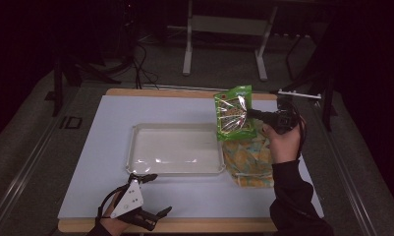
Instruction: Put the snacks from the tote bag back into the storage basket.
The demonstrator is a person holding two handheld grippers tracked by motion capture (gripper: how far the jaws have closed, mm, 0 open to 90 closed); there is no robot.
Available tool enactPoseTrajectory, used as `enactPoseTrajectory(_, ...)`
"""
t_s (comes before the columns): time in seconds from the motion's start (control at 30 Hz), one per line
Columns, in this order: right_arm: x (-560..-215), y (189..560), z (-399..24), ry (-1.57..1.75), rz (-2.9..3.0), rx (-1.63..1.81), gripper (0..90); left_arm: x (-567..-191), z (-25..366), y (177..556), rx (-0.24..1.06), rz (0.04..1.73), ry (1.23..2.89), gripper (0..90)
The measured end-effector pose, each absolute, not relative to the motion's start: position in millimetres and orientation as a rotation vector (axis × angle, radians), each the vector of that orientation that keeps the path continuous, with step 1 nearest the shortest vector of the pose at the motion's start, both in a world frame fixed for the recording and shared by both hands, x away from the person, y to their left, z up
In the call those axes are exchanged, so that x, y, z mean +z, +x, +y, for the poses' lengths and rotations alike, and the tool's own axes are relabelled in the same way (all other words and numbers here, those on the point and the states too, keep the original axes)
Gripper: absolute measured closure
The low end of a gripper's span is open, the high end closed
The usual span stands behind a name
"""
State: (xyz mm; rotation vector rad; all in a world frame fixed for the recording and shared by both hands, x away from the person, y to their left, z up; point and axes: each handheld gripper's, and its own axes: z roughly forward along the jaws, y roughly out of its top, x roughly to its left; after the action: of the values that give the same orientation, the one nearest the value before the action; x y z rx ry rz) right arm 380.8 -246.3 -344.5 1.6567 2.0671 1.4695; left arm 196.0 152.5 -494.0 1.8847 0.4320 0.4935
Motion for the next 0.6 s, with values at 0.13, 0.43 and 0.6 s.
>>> enactPoseTrajectory(0.13,-349,381,-238,1.655,2.080,1.474,88.9,-494,152,196,0.491,0.432,1.884,1.3)
enactPoseTrajectory(0.43,-363,379,-220,1.660,2.082,1.505,88.9,-494,153,197,0.489,0.434,1.880,1.3)
enactPoseTrajectory(0.6,-368,378,-210,1.662,2.083,1.532,88.9,-494,153,196,0.490,0.434,1.880,1.3)
